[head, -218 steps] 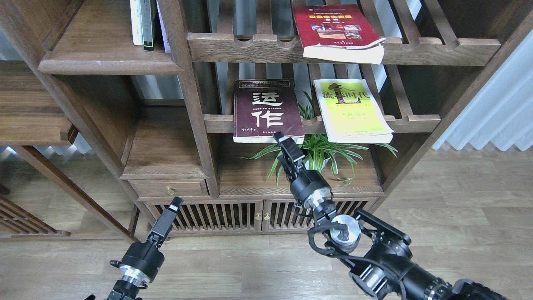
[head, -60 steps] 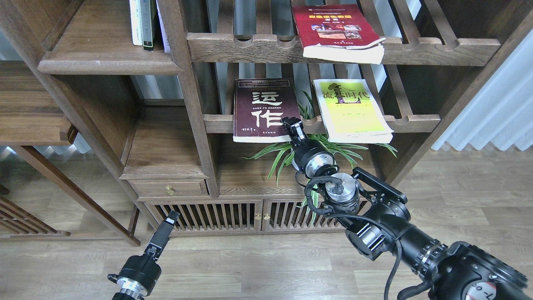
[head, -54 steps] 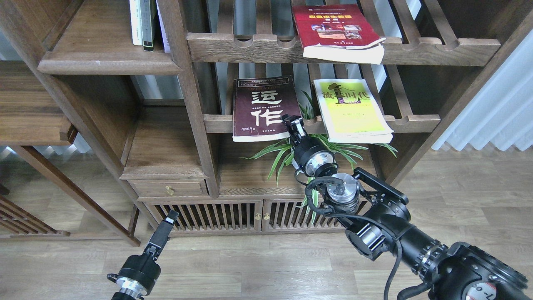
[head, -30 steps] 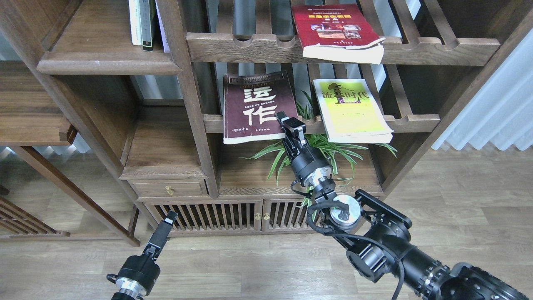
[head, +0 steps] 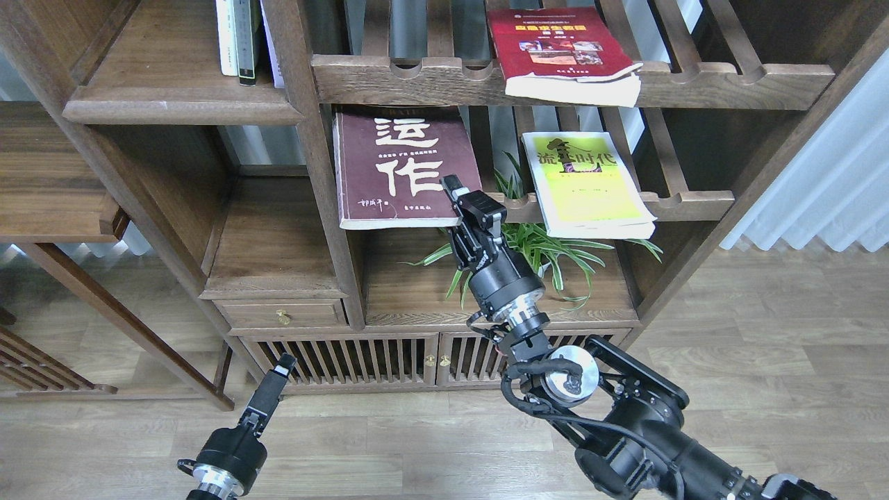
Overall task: Organize books on shelf
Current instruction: 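Tip the maroon book forward off the shelf with the right gripper, then lower the maroon book and grip it between both grippers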
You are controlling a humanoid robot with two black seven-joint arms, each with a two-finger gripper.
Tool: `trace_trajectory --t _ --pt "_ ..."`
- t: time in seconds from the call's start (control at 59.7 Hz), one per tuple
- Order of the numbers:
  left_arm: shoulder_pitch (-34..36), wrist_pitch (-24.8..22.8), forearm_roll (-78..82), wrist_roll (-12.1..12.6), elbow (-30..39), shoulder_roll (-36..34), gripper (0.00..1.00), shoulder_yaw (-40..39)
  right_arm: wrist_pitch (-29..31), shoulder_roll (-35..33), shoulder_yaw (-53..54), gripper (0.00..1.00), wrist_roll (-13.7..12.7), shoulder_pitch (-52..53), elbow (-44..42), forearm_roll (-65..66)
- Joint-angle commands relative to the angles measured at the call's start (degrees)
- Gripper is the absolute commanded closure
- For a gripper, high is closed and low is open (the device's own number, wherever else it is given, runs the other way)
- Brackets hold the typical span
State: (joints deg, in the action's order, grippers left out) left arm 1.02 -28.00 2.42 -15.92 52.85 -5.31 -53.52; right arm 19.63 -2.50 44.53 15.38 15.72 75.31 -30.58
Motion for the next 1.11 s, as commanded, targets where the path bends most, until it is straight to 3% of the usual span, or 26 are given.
trace_trajectory --t 0.0,0.201,0.804,1.089 --pt "-0.8 0.0 0.0 0.0 0.1 -0.8 0.00 -0.1 0.2 -2.9 -0.1 0.96 0.0 -3.1 4.7 0.0" --pt "-4.0 0.0 -0.1 0.1 4.4 -1.7 0.00 -0.4 8.4 -7.7 -0.8 0.96 0.0 -7.3 6.0 0.6" --pt "-6.3 0.0 -1.3 0.2 17.5 -2.5 0.00 -0.4 8.4 -8.1 -2.1 0.95 -0.3 -17.6 8.4 11.8" --pt "-10.4 0.0 -2.3 0.7 23.2 -6.0 0.01 0.8 8.4 -8.2 -4.5 0.95 -2.9 -18.4 5.5 15.6"
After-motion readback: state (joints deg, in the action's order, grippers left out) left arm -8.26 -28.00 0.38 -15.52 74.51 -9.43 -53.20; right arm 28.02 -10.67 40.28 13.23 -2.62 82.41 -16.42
